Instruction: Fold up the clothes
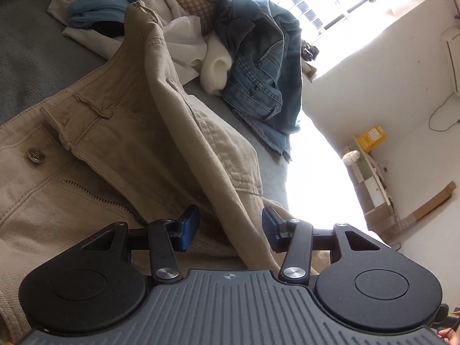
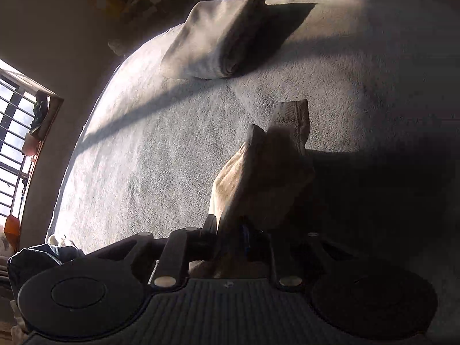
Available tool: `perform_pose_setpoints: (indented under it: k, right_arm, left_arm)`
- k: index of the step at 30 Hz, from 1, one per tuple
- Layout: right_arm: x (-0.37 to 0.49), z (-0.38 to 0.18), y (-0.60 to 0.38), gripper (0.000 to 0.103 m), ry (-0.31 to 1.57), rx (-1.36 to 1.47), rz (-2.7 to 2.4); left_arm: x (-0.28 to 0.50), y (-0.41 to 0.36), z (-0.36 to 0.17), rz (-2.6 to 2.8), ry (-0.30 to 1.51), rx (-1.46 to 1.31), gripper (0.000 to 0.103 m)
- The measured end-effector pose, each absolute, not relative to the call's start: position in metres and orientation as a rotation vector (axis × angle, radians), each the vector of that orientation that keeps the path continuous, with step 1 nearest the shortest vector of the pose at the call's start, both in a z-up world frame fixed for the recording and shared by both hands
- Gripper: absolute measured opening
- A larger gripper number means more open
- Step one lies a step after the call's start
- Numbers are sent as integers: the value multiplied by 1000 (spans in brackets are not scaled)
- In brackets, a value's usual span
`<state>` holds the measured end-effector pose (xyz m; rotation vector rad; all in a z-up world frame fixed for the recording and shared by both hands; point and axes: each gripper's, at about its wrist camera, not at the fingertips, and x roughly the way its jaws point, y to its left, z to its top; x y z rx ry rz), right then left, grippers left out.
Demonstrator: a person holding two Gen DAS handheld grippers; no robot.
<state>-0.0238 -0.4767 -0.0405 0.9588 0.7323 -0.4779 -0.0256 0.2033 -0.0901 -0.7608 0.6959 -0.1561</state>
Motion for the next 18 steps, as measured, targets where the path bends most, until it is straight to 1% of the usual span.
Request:
perform_pose_setpoints:
  k: [2,3,4,5,6,7,8,9,11,14,16,18]
  right_arm:
    - [-41,-63,-494,27,706,1071,-554]
    - [-43,-63,-492,32,666,1063,-557]
    - [-44,-60,-493,36,637,1050,-552]
    - [-45,-57,-493,43,608,1036,-547]
    - [-44,-50,-494,46,591,1008,-530]
    - [-42,-45,-493,46,590,991,-494]
    - [-41,-39,-492,49,588,974,-457]
    - [-36,-36,-489,52,619,972,-383]
    - [-24,-29,-473,52,695,976,-196]
    - [-5,-31,-431,52,810,994,108]
    - [8,-45,-395,52,938,1060,281]
    - [14,-71,-359,53,1065,1158,389]
  left_arm:
    - [-24,201,-90,-156,704,-741,48]
    - [-23,201,-90,-155,709,-731,48]
    - [-23,201,-90,-158,712,-728,48]
    - [-23,201,-90,-160,716,-725,48]
    - [-23,201,-90,-166,720,-728,48]
    - [-23,202,-91,-171,724,-731,48]
    - [-24,202,-92,-185,729,-741,48]
    - [-24,202,-92,-199,734,-752,48]
    - [-29,202,-93,-250,732,-779,48]
    - [-37,200,-95,-329,734,-813,52]
    - [-41,197,-97,-380,746,-831,52]
    - [-42,191,-100,-433,773,-840,54]
